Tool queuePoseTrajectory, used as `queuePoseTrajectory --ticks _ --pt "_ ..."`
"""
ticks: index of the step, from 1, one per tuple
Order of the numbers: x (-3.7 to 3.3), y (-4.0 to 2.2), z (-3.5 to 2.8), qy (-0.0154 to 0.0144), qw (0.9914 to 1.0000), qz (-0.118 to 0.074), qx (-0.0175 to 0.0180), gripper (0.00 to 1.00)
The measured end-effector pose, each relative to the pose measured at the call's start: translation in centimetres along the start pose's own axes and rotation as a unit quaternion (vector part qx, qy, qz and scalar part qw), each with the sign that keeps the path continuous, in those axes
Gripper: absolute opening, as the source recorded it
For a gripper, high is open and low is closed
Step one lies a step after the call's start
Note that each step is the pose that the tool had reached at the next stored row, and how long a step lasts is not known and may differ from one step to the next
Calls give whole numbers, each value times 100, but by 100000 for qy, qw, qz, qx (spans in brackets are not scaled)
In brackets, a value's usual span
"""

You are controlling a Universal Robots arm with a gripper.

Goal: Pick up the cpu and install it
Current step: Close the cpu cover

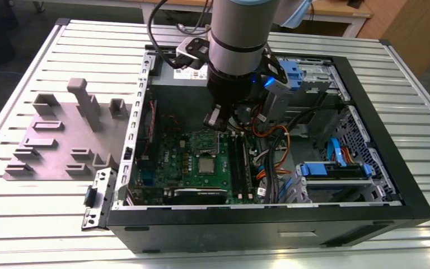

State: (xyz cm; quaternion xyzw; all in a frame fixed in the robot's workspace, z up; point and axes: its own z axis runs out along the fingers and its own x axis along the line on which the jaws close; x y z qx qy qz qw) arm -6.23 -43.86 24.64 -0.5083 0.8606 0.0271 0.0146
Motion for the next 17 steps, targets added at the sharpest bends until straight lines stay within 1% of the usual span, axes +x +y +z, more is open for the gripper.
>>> queuePoseTrajectory --ticks 7,17 --pt "11 -6 -2 119 100000 -52 59 11" --pt "32 -17 -3 120 100000 -51 59 11"
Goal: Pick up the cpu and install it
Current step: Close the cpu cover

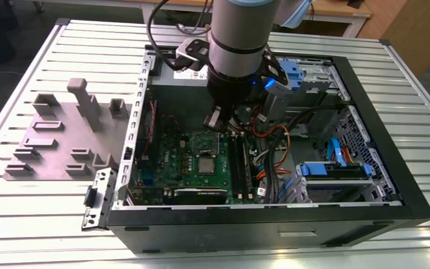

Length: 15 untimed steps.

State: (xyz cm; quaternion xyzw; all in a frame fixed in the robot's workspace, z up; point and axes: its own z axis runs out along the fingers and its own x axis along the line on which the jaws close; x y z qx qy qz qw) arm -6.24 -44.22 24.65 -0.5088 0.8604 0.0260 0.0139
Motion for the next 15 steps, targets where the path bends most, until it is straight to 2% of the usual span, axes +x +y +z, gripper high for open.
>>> queuePoseTrajectory --ticks 5,9,15 --pt "2 -1 -7 24 100000 -43 11 11" --pt "9 -5 -12 275 99999 -214 132 11" --pt "46 -25 -13 273 99999 -245 135 11"
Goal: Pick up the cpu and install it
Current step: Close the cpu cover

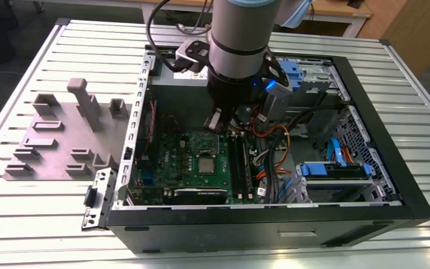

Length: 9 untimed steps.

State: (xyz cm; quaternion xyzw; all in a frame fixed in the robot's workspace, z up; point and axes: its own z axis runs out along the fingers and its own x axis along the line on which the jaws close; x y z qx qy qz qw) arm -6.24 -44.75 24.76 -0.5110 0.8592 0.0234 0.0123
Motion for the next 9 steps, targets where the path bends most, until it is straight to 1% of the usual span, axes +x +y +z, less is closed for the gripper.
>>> queuePoseTrajectory --ticks 9 --pt "17 -9 -1 3 100000 4 0 11"
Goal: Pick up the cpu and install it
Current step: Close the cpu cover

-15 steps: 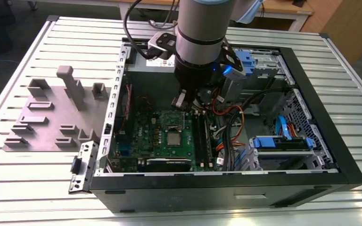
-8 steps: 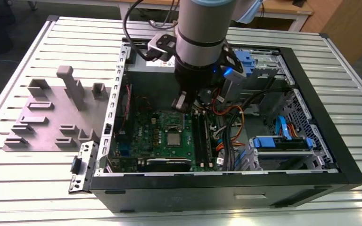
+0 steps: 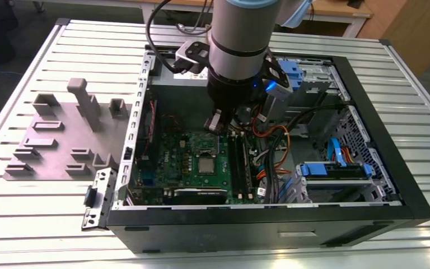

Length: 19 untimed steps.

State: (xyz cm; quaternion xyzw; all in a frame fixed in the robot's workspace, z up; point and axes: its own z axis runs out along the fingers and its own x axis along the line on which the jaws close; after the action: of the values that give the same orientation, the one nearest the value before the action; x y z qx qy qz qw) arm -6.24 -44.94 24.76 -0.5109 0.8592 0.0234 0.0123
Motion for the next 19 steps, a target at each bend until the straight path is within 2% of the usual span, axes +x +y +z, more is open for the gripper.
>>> queuePoseTrajectory --ticks 13,19 --pt "5 -3 -1 6 100000 -48 0 11" --pt "27 -15 -2 28 99995 -964 -44 11"
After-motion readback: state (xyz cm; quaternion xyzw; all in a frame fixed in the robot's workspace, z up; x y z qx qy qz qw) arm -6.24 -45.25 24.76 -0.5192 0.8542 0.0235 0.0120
